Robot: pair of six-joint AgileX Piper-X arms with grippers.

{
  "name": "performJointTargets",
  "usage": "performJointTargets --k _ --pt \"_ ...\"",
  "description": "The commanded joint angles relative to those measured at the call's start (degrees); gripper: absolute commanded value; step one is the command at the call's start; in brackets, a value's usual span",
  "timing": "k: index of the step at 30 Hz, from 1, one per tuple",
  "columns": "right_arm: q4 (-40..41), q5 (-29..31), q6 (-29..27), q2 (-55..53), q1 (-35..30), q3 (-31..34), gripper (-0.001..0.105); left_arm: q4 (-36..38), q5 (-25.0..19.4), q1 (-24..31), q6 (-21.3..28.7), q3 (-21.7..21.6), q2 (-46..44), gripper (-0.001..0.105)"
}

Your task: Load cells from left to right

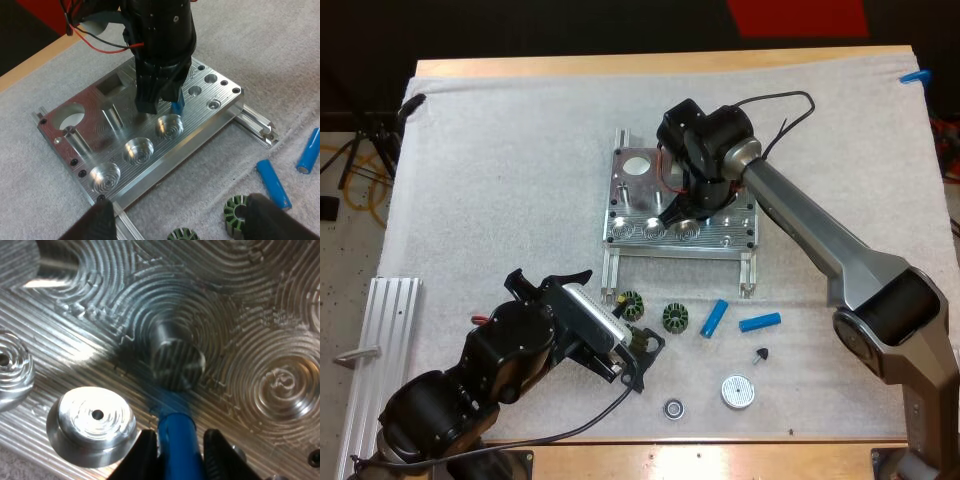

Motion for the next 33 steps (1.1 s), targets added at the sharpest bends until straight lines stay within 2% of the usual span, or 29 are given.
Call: performJointTargets --k 1,7,8,10,12,15,18,28,33 --pt "1.5 4.9 -0.2 0.2 -1.3 0.4 0.011 -0.5 -0.1 0.1 0.0 -0.1 -0.2 0.054" --pt "1.5 4.9 -0.1 0.2 -1.3 0.4 0.011 -0.5 -0.1 0.1 0.0 -0.1 -0.2 0.054" --pt "1.5 4.9 -0.1 0.2 -1.3 0.4 0.015 -0.5 -0.1 0.1 0.0 -0.1 -0.2 0.054" --pt "1.5 4.9 -0.1 0.2 -1.3 0.4 0.025 -0.5 -0.1 0.1 0.0 -0.1 -0.2 0.054" --pt "1.5 4.9 -0.2 0.2 -1.3 0.4 0.043 -0.5 -0.1 0.1 0.0 -0.1 -0.2 0.054" --pt "1.5 4.9 -0.2 0.2 -1.3 0.4 0.060 -0.5 -0.1 0.1 0.0 -0.1 -0.2 0.054" --pt "1.5 4.8 -0.2 0.2 -1.3 0.4 0.063 -0.5 -0.1 0.1 0.0 -0.1 -0.2 0.054" --pt "1.5 4.6 -0.2 -0.1 -1.3 -2.0 0.063 -0.5 -0.1 0.1 0.0 -0.1 -0.2 0.054" --pt "1.5 0.1 -1.1 -0.1 -1.3 -2.1 0.063 -0.5 -0.1 0.1 0.0 -0.1 -0.2 0.054"
